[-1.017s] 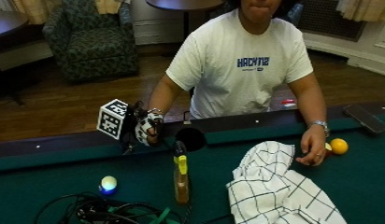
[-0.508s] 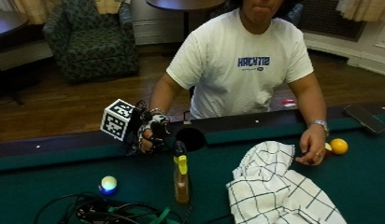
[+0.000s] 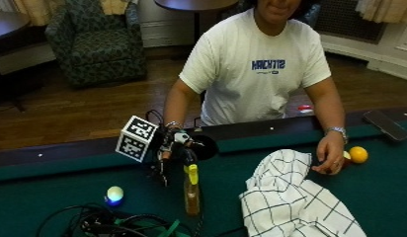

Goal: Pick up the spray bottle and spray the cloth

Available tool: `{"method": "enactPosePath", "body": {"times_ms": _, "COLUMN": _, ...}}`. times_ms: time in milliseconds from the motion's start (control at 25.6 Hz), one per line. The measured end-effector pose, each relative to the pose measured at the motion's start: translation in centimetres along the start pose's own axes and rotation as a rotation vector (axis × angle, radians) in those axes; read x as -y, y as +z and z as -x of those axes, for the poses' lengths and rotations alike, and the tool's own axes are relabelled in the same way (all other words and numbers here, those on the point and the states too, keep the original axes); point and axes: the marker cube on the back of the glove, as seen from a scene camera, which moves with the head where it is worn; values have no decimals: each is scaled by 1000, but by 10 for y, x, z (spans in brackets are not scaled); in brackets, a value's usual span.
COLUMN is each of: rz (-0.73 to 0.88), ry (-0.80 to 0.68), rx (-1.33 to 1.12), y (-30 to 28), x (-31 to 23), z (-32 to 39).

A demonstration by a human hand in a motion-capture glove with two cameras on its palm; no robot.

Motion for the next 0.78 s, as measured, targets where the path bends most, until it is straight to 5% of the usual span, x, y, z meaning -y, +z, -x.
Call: {"method": "enactPosePath", "body": {"times_ms": 782, "rz": -125, "ry": -38, "rx": 171, "y": 47, "x": 44, "z": -6}}
